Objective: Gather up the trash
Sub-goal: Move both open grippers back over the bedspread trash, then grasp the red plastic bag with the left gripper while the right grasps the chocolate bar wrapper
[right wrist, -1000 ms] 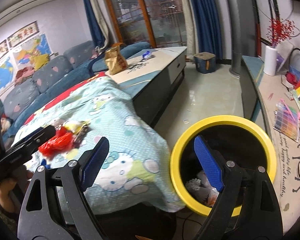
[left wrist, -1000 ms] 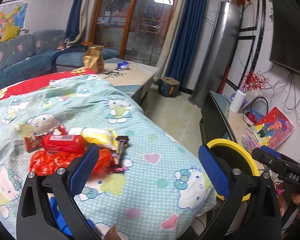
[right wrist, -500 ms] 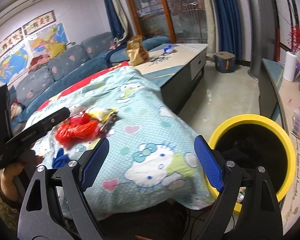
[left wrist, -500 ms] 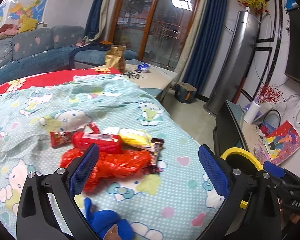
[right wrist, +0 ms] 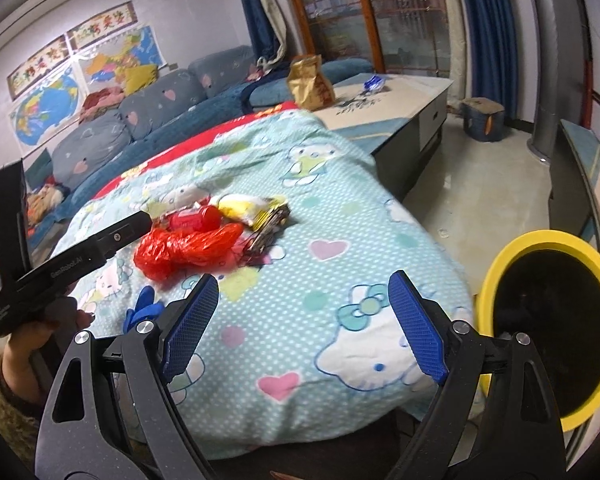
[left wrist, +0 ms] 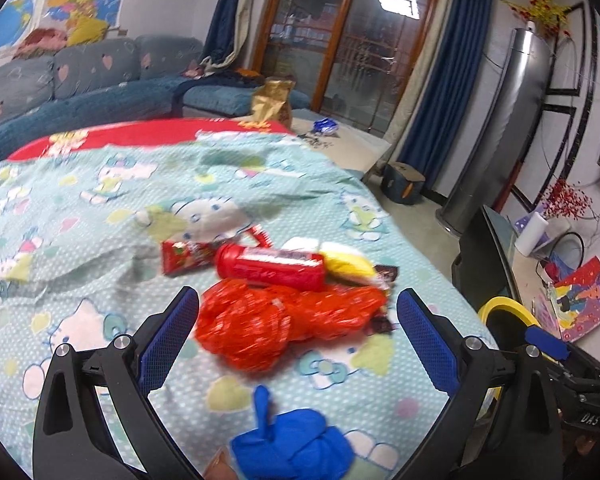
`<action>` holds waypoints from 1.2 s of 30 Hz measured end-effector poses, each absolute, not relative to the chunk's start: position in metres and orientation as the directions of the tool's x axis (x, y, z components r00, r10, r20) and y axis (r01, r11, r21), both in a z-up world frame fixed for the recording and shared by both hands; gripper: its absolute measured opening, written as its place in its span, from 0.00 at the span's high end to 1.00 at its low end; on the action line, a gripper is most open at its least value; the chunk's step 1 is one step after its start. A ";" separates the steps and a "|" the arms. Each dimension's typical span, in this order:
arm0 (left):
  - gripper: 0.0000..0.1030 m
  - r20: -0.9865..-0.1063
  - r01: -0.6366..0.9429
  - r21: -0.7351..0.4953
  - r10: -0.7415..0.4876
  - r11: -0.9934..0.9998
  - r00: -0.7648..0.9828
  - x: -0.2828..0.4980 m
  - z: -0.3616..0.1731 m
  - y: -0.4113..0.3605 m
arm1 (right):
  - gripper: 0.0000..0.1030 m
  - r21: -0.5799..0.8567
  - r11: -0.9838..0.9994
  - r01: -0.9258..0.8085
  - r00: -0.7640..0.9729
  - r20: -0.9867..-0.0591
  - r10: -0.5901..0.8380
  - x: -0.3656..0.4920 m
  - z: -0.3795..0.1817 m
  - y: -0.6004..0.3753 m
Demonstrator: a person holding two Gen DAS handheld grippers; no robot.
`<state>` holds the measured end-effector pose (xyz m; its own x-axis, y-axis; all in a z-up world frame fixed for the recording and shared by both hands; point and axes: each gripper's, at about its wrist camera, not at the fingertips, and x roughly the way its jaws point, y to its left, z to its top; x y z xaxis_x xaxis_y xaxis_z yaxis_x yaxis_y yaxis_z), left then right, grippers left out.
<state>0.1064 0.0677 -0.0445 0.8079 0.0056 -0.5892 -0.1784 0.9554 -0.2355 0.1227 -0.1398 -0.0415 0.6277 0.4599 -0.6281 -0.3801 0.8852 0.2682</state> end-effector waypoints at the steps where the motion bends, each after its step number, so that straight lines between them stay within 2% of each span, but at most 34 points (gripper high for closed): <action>1: 0.06 -0.597 -0.188 -0.243 0.007 0.952 0.802 0.106 -0.047 0.072 | 0.24 0.275 0.881 -0.384 0.618 -0.633 0.467 0.125 -0.044 -0.136; 12: 0.10 -0.647 -0.225 -0.297 -0.022 0.928 0.762 0.110 -0.074 0.101 | 0.34 0.292 0.879 -0.377 0.557 -0.687 0.467 0.164 -0.068 -0.097; 14: 0.25 -0.649 -0.217 -0.314 -0.041 0.924 0.760 0.112 -0.076 0.104 | 0.39 0.295 0.880 -0.373 0.550 -0.693 0.466 0.170 -0.071 -0.090; 16: 0.31 -0.652 -0.213 -0.331 -0.060 0.919 0.756 0.115 -0.079 0.106 | 0.45 0.301 0.879 -0.371 0.534 -0.705 0.466 0.177 -0.075 -0.085; 21: 0.41 -0.645 -0.181 -0.368 -0.111 0.912 0.756 0.119 -0.084 0.106 | 0.48 0.317 0.880 -0.354 0.511 -0.723 0.466 0.191 -0.084 -0.073; 23: 0.44 -0.646 -0.173 -0.369 -0.119 0.913 0.754 0.121 -0.085 0.104 | 0.53 0.320 0.879 -0.352 0.502 -0.728 0.466 0.195 -0.088 -0.069; 27: 0.53 -0.651 -0.159 -0.376 -0.138 0.913 0.747 0.124 -0.088 0.099 | 0.67 0.329 0.878 -0.348 0.477 -0.744 0.468 0.197 -0.098 -0.065; 29: 0.60 -0.648 -0.151 -0.377 -0.144 0.914 0.747 0.123 -0.087 0.096 | 0.78 0.327 0.878 -0.350 0.482 -0.741 0.468 0.196 -0.099 -0.066; 30: 0.63 -0.647 -0.140 -0.376 -0.151 0.916 0.748 0.123 -0.085 0.093 | 0.87 0.332 0.875 -0.352 0.477 -0.740 0.473 0.196 -0.100 -0.068; 32: 0.69 -0.643 -0.121 -0.377 -0.166 0.918 0.748 0.123 -0.083 0.088 | 0.89 0.346 0.872 -0.347 0.475 -0.737 0.481 0.192 -0.101 -0.074; 36: 0.73 -0.633 -0.074 -0.357 -0.182 0.931 0.753 0.121 -0.075 0.075 | 0.89 0.361 0.873 -0.328 0.490 -0.725 0.484 0.184 -0.098 -0.088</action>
